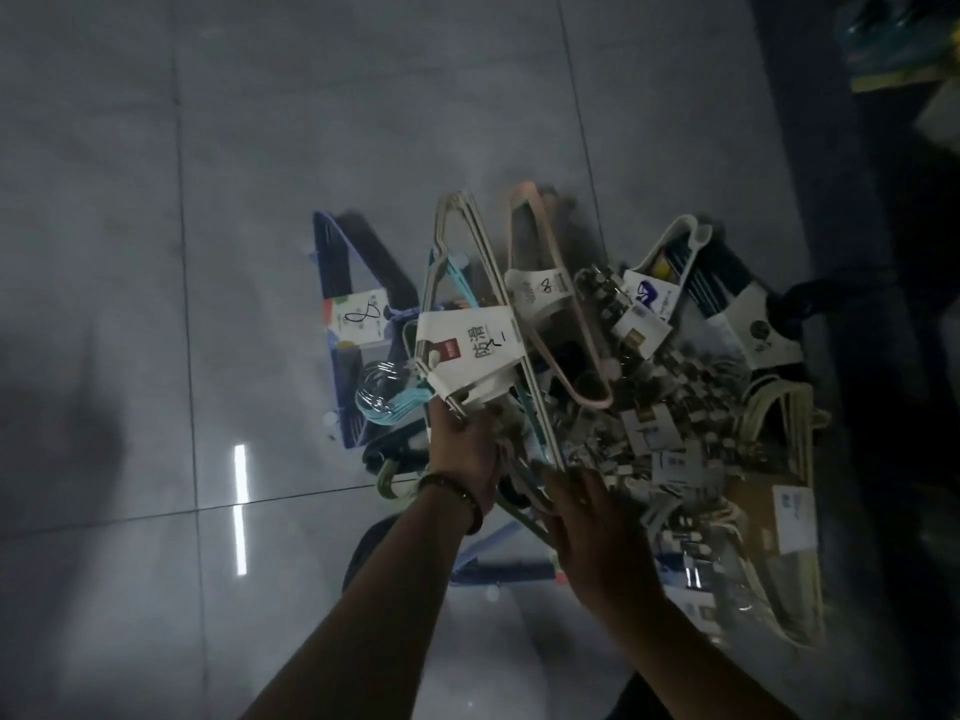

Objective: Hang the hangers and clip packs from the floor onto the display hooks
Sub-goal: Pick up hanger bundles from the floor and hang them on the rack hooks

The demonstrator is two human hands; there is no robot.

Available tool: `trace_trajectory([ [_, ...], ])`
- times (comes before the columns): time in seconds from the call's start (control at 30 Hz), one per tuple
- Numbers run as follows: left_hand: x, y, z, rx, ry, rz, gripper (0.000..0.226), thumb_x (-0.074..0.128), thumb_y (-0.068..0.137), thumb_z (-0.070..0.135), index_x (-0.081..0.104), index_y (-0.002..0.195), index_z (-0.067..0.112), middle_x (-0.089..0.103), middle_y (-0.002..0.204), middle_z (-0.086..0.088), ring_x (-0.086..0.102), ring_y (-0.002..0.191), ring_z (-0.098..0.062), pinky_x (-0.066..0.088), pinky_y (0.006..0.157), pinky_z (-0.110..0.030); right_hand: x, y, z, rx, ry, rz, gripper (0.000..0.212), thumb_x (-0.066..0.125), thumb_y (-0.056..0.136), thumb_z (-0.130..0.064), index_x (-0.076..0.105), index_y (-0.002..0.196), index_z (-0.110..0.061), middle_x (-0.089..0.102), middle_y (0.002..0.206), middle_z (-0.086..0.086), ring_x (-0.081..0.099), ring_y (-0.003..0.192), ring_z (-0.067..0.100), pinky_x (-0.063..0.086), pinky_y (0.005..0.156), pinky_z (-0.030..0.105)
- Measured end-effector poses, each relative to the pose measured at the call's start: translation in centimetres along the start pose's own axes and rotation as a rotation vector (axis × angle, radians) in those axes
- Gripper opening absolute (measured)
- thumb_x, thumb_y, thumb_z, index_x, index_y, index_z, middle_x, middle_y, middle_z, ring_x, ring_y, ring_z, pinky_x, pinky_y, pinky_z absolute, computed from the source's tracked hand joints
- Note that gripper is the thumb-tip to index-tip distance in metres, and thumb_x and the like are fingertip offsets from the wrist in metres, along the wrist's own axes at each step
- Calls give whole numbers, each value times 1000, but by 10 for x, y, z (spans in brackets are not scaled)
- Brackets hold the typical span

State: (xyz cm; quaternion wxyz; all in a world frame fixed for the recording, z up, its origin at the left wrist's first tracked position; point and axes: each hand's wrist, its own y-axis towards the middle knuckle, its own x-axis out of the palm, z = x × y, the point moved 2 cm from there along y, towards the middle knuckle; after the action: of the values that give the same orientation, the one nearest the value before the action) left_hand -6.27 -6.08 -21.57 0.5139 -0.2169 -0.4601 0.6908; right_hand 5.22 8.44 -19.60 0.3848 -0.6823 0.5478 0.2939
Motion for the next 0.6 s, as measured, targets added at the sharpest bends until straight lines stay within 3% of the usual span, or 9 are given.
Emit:
trace_trajectory([
  [0.07, -5, 17, 4, -28, 84, 83, 45, 55, 95, 2, 55, 126, 35, 72, 122, -15, 72, 103, -38, 63, 76, -48, 3, 12, -3, 62, 55, -42, 51, 61, 102, -42, 51, 149, -27, 53, 145, 9, 61, 114, 6, 31, 74, 0],
  [0.13, -7, 34, 8, -64, 233, 212, 38, 57, 94, 13, 52, 125, 34, 68, 124, -15, 70, 105, -37, 63, 82, -52, 8, 26, -6, 66, 171, -95, 58, 52, 105, -55, 40, 156, -32, 41, 156, 4, 52, 126, 5, 45, 84, 7],
  [0.2, -13, 47, 7, -177, 419, 394, 51, 66, 89, 27, 43, 134, 25, 54, 131, -15, 63, 110, -38, 62, 88, -55, 18, 43, -5, 126, 238, -94, 68, 40, 101, -71, 38, 154, -29, 44, 148, 0, 53, 123, 7, 54, 86, 20],
  [0.27, -27, 75, -9, -261, 421, 433, 74, 73, 72, 46, 43, 134, 20, 54, 128, -14, 64, 106, -38, 63, 82, -54, 31, 68, 4, 296, 273, -51, 79, 38, 96, -80, 36, 152, -24, 48, 139, 0, 56, 117, 12, 55, 83, 25],
  [0.33, -27, 78, -12, -341, 379, 317, 56, 71, 74, 45, 56, 120, 15, 66, 124, -15, 70, 100, -37, 65, 76, -52, 43, 99, 17, 431, 221, -97, 79, 51, 96, -71, 35, 152, -17, 51, 140, 9, 58, 120, 22, 57, 90, 38],
  [0.4, -21, 67, -5, -360, 305, 186, 24, 74, 90, 17, 65, 111, 11, 69, 118, -13, 68, 94, -29, 66, 71, -49, 52, 129, 26, 506, 179, -224, 72, 63, 95, -53, 38, 149, -12, 58, 133, 15, 62, 117, 30, 56, 88, 43],
  [0.43, -21, 66, -4, -379, 248, 145, 26, 73, 90, 6, 67, 115, 8, 67, 116, -12, 66, 93, -27, 66, 70, -49, 55, 143, 27, 548, 185, -309, 64, 65, 97, -45, 41, 146, -11, 61, 125, 14, 64, 108, 30, 55, 81, 40],
  [0.5, -24, 72, -9, -408, 167, 50, 32, 72, 86, 5, 69, 118, 7, 69, 123, -20, 68, 104, -34, 63, 86, -55, 60, 163, 27, 610, 191, -437, 44, 60, 101, -37, 47, 135, -11, 62, 107, 9, 63, 91, 25, 48, 71, 37],
  [0.6, -27, 84, -20, -396, 125, 28, 33, 72, 75, 16, 72, 107, 12, 71, 127, -22, 69, 114, -36, 53, 106, -56, 68, 177, 30, 616, 129, -493, 33, 55, 105, -35, 53, 127, -10, 64, 102, 8, 64, 86, 25, 53, 76, 40],
])
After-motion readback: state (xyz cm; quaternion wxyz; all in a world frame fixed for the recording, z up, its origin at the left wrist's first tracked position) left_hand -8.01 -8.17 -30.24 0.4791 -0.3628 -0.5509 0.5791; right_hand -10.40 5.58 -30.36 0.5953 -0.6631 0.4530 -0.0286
